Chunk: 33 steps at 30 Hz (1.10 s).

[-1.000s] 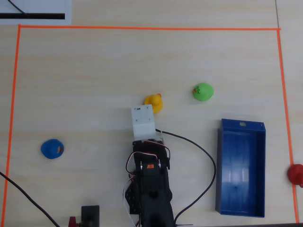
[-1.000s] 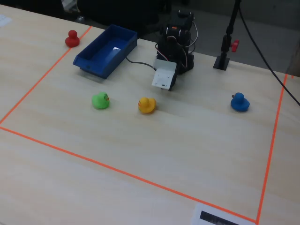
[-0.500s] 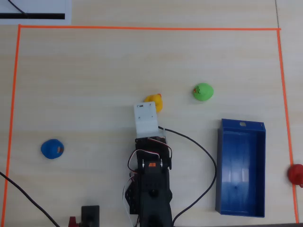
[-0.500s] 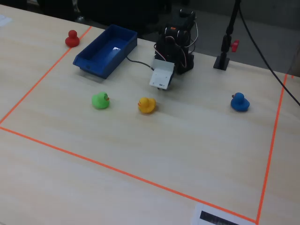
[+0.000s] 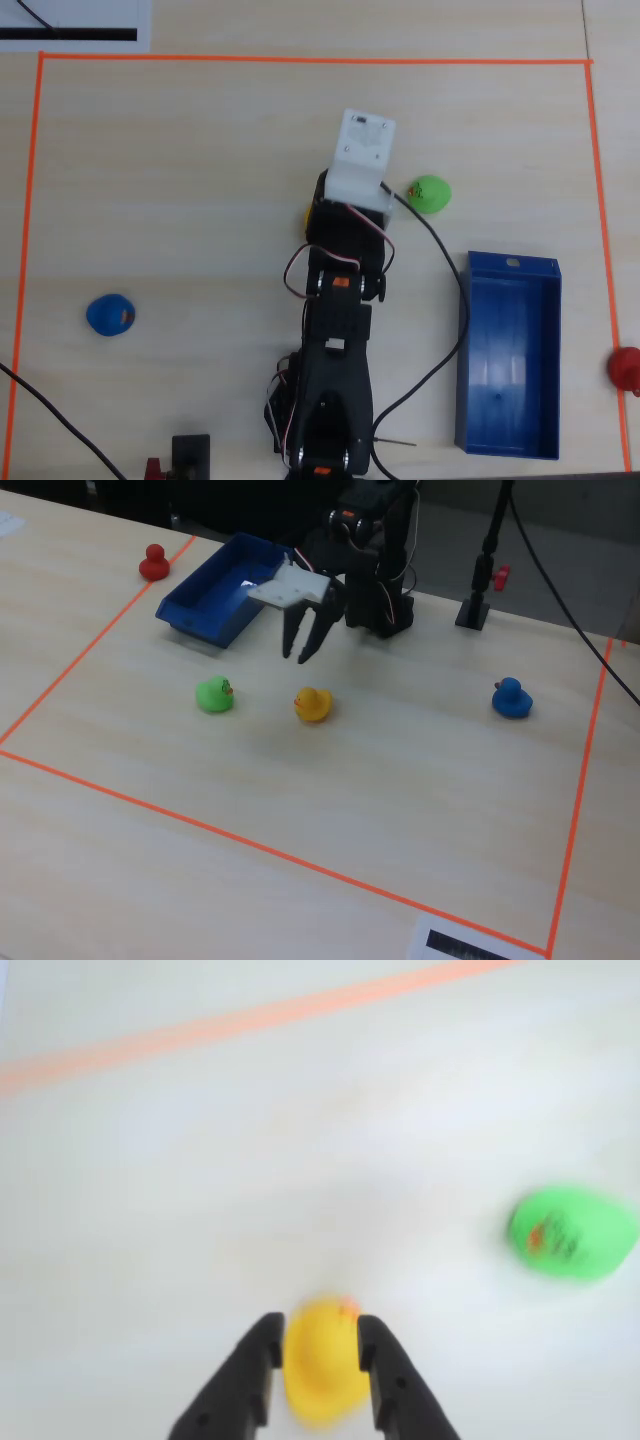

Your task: Grasp green duck and put it into box.

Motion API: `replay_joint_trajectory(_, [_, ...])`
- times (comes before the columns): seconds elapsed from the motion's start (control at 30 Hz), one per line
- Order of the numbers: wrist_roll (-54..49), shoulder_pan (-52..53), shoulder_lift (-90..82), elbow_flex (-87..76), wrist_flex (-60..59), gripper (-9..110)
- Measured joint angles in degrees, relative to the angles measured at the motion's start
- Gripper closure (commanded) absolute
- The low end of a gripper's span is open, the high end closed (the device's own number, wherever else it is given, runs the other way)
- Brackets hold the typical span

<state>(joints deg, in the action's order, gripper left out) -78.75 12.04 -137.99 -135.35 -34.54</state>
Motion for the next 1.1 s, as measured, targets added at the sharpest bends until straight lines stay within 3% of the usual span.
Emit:
replay_joint_trajectory(0.27, [7.0,9.5,20.7,6.2,29.2,74])
replay_joint_trajectory(0.37, [7.0,13.0,25.2,6.6,34.6,71])
replay_joint_trajectory(0.6, [3.4,18.8,31.1,3.6,36.8,69])
replay_joint_trajectory(1.1, [-4.7,20.8,37.4,-3.1,40.6,68])
